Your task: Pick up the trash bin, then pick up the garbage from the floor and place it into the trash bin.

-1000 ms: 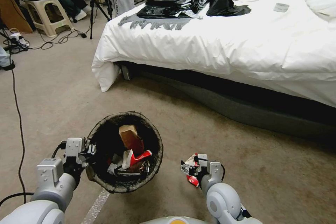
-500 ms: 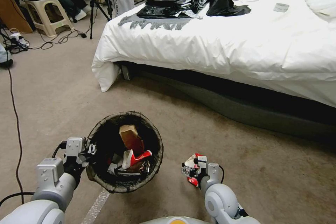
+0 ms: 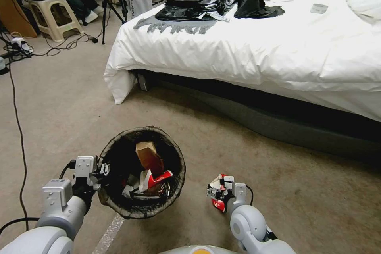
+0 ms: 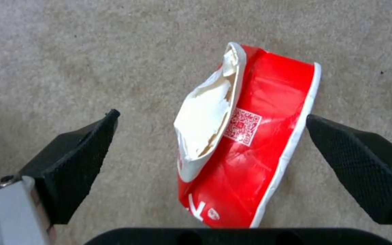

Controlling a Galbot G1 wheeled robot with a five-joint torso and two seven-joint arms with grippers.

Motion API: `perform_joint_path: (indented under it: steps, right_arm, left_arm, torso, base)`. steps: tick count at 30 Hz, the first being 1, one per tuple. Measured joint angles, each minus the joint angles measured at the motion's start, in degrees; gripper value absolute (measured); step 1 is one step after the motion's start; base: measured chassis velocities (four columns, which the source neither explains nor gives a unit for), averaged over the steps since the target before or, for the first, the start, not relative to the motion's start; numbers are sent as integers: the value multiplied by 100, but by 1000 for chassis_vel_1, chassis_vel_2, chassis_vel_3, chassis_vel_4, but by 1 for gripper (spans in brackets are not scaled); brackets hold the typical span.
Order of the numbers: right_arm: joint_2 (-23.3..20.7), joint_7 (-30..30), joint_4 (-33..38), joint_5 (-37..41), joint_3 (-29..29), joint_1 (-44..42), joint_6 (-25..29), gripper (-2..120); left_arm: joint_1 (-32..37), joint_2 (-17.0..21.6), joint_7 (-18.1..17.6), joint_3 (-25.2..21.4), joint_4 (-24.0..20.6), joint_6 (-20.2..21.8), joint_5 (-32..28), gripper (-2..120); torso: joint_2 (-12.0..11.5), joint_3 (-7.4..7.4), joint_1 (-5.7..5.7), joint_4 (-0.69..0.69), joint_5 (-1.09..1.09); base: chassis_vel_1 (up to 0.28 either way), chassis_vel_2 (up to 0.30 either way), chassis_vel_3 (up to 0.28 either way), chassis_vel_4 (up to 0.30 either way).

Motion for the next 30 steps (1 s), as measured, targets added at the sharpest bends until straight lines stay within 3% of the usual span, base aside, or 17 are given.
perform_joint_path:
  steps: [28, 30]
  right_arm:
    - [260, -199, -1059, -158, -3, 579, 146, 100]
    - [264, -208, -1077, -165, -2, 590, 154, 96]
  left_arm:
    - [-53, -17, 6, 4, 0, 0, 14, 1]
    - [-55, -17, 7, 4, 0, 0, 14, 1]
  torso:
    - [0, 0, 0, 0, 0]
    - [0, 0, 0, 0, 0]
  base:
    - [0, 0, 0, 0]
    - [0, 0, 0, 0]
